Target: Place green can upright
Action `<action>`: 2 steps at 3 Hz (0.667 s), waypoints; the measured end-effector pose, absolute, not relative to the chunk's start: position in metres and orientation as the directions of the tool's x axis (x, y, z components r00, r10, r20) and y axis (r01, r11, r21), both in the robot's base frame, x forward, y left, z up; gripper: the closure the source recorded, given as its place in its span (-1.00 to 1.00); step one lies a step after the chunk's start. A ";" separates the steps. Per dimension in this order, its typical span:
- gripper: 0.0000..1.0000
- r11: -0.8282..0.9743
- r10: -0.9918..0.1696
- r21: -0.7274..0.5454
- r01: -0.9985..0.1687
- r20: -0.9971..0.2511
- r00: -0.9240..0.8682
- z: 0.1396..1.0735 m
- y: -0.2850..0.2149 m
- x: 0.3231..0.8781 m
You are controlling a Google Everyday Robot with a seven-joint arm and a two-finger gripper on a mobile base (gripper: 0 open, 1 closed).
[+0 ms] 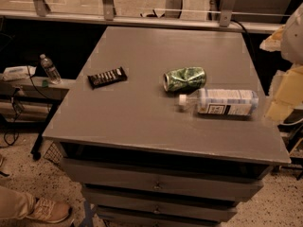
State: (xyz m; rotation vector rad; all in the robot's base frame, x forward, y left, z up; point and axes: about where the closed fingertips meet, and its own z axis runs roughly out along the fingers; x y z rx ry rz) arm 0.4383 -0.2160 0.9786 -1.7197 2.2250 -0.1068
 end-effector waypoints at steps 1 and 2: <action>-1.00 0.270 -0.953 -0.255 -0.928 -0.209 -0.220 0.979 -0.216 0.438; -1.00 0.149 -0.979 -0.318 -0.936 -0.180 -0.094 0.988 -0.199 0.466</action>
Offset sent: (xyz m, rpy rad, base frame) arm 0.0871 0.0563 0.0270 -0.1278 -0.1696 0.3819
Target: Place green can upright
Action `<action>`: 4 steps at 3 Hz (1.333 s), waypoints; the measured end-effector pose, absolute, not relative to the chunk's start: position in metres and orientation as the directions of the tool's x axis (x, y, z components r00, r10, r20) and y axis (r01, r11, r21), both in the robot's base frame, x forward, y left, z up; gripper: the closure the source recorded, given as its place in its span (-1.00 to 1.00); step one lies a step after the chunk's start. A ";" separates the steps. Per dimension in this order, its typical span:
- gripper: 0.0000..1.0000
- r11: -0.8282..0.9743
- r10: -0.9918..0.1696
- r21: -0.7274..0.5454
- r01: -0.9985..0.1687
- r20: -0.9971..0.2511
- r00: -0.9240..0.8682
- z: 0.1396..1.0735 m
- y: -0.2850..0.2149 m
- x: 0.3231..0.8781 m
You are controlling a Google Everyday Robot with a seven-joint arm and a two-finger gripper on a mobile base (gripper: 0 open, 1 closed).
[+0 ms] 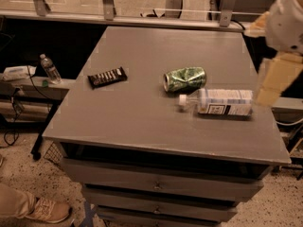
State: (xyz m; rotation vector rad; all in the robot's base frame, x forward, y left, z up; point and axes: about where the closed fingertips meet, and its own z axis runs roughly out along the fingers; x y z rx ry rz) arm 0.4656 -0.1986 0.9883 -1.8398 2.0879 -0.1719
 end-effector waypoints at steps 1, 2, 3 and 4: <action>-1.00 -0.030 -0.990 -0.393 -0.919 -0.117 0.082 0.999 -0.164 0.510; -1.00 -0.175 -0.975 -0.409 -0.896 -0.057 0.217 0.994 -0.128 0.547; -1.00 -0.276 -0.954 -0.386 -0.880 -0.001 0.300 0.973 -0.098 0.581; -1.00 -0.276 -0.954 -0.386 -0.880 -0.001 0.300 0.973 -0.097 0.581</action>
Offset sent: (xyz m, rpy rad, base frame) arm 0.1267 0.1135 -0.0044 -0.1869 -0.1112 0.4696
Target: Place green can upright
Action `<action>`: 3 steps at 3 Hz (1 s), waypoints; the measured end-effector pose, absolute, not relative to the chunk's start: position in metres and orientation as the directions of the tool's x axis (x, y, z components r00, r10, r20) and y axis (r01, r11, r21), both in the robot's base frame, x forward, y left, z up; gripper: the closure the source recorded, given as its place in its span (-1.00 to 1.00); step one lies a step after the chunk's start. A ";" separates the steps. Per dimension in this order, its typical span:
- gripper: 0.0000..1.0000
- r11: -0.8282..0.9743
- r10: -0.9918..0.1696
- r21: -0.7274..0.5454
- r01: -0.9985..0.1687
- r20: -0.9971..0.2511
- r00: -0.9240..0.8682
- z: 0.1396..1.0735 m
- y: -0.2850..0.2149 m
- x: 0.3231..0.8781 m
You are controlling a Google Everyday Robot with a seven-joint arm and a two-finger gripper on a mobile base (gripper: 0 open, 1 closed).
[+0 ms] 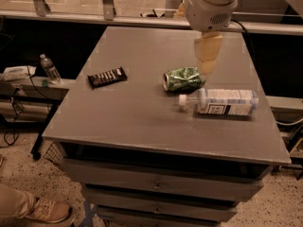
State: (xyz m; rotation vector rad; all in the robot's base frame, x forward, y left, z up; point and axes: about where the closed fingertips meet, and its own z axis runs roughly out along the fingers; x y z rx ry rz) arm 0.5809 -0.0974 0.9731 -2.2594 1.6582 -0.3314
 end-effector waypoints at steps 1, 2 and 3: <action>-1.00 -0.273 -0.958 -0.340 -0.900 0.014 0.285 0.953 -0.100 0.600; -1.00 -0.254 -0.966 -0.291 -0.922 0.037 0.255 0.932 -0.105 0.620; -1.00 -0.222 -0.975 -0.248 -0.943 0.052 0.216 0.915 -0.104 0.638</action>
Offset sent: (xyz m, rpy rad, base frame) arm 0.0626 -0.0170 -0.0680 -0.1214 0.1627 -0.0958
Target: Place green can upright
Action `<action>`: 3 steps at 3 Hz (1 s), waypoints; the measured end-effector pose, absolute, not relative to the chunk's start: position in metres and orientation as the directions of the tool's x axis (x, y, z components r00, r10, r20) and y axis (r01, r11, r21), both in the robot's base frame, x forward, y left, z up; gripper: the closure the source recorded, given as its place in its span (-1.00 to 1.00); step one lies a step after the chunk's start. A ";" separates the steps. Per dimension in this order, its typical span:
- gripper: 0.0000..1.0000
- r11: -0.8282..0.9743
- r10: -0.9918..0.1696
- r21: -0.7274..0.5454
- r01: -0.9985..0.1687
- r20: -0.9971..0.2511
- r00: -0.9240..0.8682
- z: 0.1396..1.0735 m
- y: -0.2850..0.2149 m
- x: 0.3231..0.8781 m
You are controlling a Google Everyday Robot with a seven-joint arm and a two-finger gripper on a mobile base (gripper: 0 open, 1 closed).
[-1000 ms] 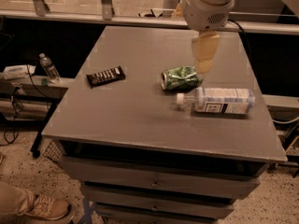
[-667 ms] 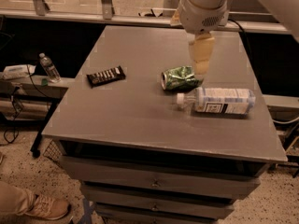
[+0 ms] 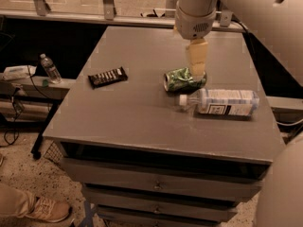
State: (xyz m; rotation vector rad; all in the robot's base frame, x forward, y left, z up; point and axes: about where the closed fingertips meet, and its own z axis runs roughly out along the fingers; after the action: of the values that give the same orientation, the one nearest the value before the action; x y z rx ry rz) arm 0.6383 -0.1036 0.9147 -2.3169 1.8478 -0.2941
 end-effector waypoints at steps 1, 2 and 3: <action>-1.00 -0.200 -0.980 -0.215 -0.956 0.043 0.196 0.899 -0.094 0.649; -1.00 -0.187 -0.982 -0.197 -0.962 0.029 0.185 0.889 -0.084 0.656; -1.00 -0.170 -0.985 -0.178 -0.969 0.014 0.170 0.879 -0.075 0.657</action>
Offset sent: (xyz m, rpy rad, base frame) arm 0.0150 0.0273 -0.0355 0.0067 0.1171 -0.0543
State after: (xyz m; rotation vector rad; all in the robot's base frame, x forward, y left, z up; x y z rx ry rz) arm 0.6568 -0.0750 0.8793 -2.3024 1.9360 -0.1895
